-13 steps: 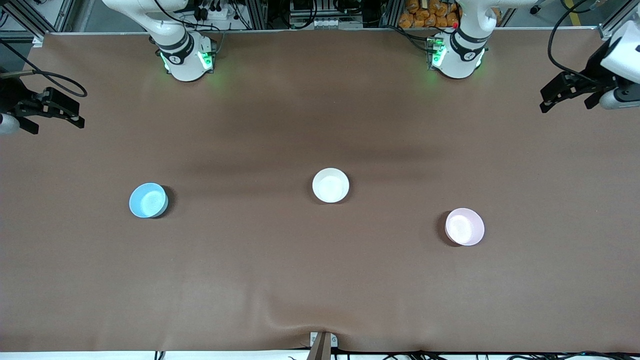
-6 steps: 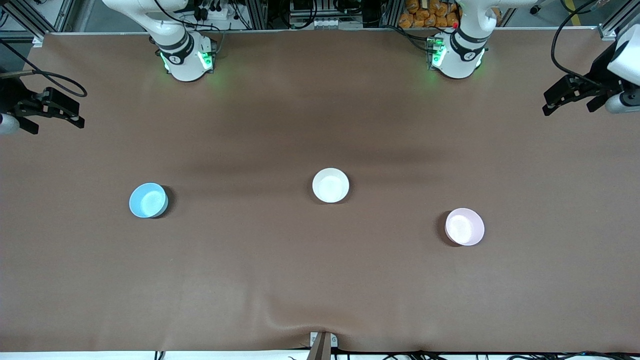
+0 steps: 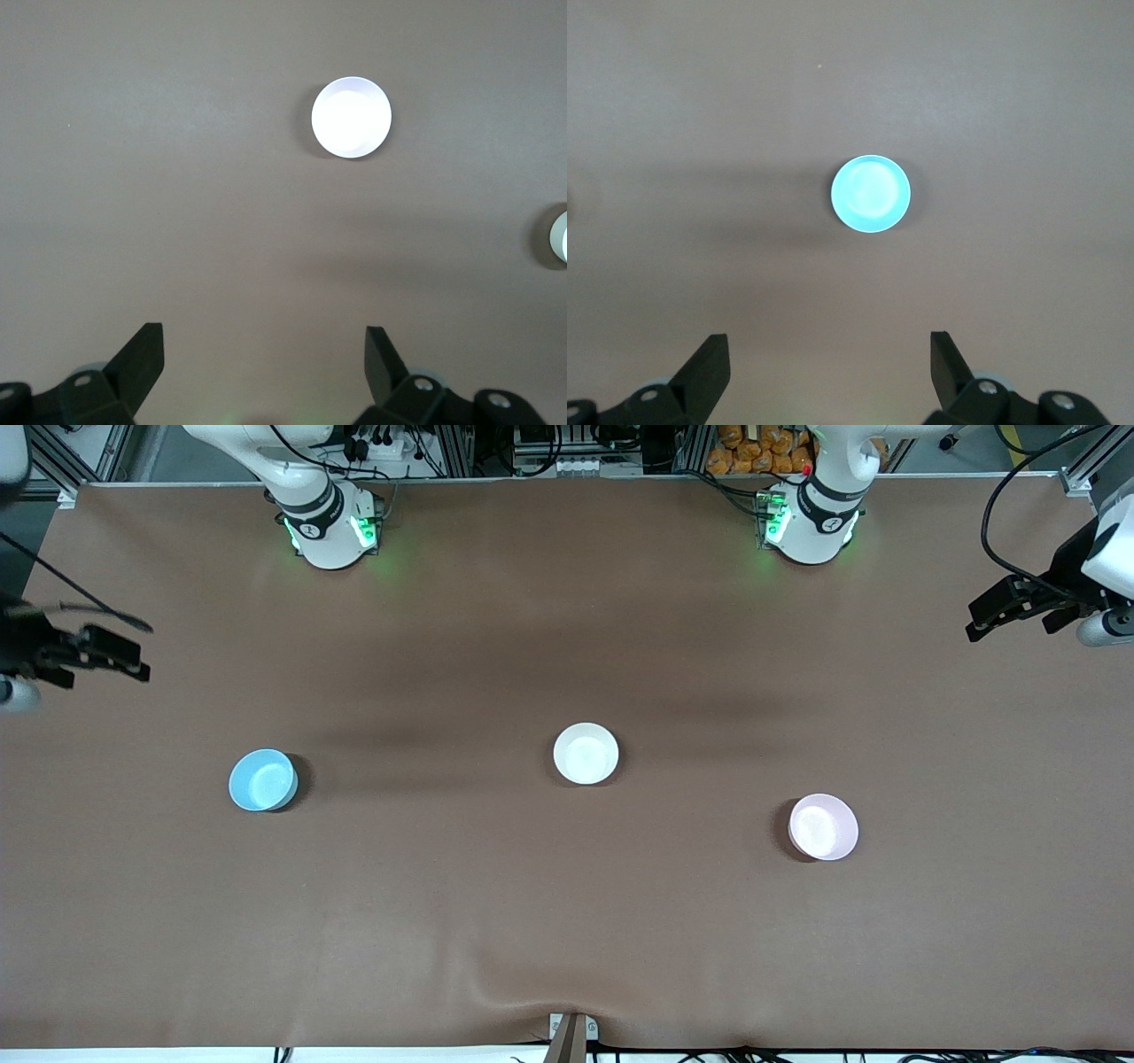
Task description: Stack pink and blue bowls on white bowl
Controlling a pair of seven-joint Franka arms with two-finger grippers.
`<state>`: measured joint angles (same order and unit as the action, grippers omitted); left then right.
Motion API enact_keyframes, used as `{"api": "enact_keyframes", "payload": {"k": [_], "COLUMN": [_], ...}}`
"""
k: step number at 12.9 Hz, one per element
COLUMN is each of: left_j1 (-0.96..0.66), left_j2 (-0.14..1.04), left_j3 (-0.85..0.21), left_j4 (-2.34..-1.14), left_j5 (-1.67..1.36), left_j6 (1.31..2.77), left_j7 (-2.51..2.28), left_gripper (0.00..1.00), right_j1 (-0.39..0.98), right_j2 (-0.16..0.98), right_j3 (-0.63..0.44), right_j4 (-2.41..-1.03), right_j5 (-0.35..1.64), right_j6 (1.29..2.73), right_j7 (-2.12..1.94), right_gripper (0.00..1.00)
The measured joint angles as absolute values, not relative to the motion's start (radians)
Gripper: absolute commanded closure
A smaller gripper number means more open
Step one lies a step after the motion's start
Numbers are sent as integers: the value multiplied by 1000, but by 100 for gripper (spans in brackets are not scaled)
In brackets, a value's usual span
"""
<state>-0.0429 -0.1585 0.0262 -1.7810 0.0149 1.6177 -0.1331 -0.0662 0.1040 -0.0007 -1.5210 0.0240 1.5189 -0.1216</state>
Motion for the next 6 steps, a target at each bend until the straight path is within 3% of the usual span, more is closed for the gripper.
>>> {"api": "enact_keyframes", "payload": {"k": [6], "left_j1": [-35], "left_j2": [-122], "left_j3": [26], "left_j4": [-1781], "left_j5": [15], "left_j6": [1615], "left_j7": [-133], "left_gripper": [0], "right_j1": [-98], "right_j2": [165], "right_j3": [4], "right_j4": [-1509], "right_j5": [25], "right_j6": [1539], "right_j7": [-122], "right_gripper": [0]}}
